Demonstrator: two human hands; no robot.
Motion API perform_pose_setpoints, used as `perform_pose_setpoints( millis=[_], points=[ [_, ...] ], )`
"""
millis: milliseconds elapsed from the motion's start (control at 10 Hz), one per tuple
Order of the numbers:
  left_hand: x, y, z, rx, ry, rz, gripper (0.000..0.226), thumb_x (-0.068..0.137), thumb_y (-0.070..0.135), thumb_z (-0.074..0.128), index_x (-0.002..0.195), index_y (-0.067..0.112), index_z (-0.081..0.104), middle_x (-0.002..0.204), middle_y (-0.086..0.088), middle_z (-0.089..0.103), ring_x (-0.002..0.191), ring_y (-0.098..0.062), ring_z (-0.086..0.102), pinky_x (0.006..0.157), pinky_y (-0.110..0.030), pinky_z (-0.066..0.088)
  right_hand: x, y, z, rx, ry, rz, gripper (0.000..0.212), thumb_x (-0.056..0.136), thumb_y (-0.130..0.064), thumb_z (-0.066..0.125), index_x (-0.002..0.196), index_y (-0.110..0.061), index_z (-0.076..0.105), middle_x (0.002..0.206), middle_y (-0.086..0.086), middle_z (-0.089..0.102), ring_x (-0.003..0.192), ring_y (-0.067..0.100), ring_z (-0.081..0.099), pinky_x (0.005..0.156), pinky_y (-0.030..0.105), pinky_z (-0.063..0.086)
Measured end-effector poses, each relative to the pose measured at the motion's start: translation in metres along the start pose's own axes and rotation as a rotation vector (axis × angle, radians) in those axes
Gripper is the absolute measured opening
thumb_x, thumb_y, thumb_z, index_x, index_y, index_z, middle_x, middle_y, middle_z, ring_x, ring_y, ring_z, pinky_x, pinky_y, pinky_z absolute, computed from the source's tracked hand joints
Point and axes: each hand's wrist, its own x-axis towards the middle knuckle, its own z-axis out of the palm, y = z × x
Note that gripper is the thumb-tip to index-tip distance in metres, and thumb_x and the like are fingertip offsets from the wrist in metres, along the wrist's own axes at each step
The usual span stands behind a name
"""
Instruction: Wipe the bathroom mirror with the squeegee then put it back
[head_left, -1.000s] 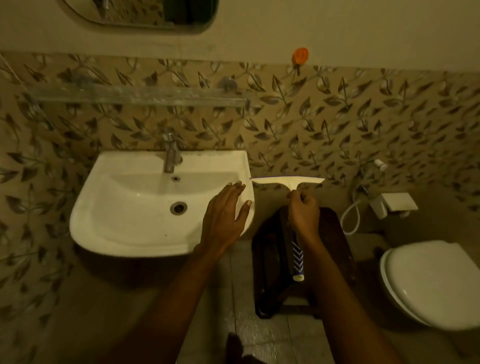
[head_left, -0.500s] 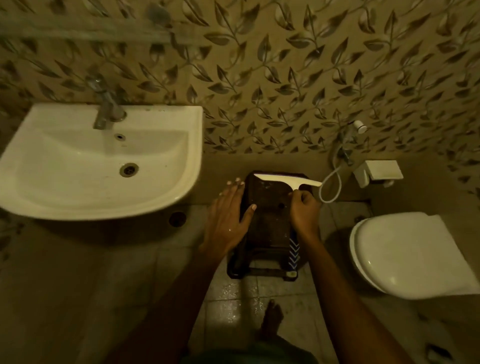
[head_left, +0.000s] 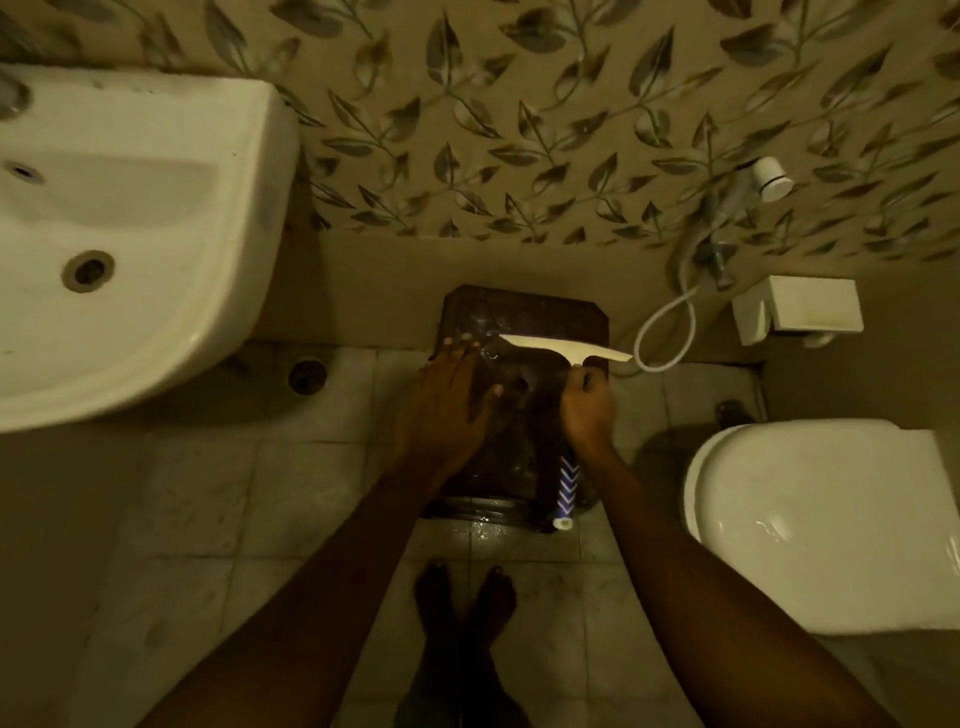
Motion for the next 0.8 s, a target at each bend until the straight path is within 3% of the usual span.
perform_pose_setpoints(
  millis=[200,500,600,800],
  points=[
    [0.036,-0.033,0.071,0.019,-0.019,-0.015,0.061,0.098,0.047,0.041,0.149,0.013,0.032,0.158,-0.005,0.03,0.148,-0.021,0.019,0.116,-0.041,0.019,0.075,0.034,0.04,-0.066,-0.015,0.005,0.039,0.104,-0.03,0.033,0.112,-0.001,0.057,0.107,0.022,0.063,0.097,0.037,0.059,0.072,0.031,0.035],
    [0.048,-0.055,0.106,0.075,-0.081,-0.027,0.061,0.099,0.047,0.038,0.151,0.015,0.029,0.159,-0.002,0.026,0.149,-0.018,0.014,0.116,-0.037,0.015,0.112,0.052,0.068,-0.152,-0.029,0.011,0.042,0.105,-0.03,0.032,0.11,0.004,0.057,0.108,0.025,0.063,0.1,0.04,0.059,0.076,0.035,0.04],
    [0.05,-0.048,0.099,0.078,-0.079,-0.015,0.06,0.099,0.046,0.039,0.15,0.015,0.03,0.158,-0.004,0.028,0.148,-0.02,0.017,0.116,-0.037,0.016,0.105,0.042,0.063,-0.183,-0.035,0.007,0.042,0.104,-0.031,0.035,0.116,0.003,0.057,0.115,0.024,0.061,0.106,0.039,0.057,0.084,0.039,0.043],
    [0.055,-0.017,0.055,0.041,-0.021,0.014,0.056,0.1,0.039,0.04,0.149,0.013,0.032,0.157,-0.006,0.031,0.148,-0.021,0.02,0.116,-0.041,0.021,0.064,-0.01,0.025,-0.275,0.077,-0.277,0.036,0.099,-0.028,0.045,0.119,0.0,0.055,0.122,0.021,0.055,0.111,0.037,0.052,0.09,0.043,0.042]
  ],
)
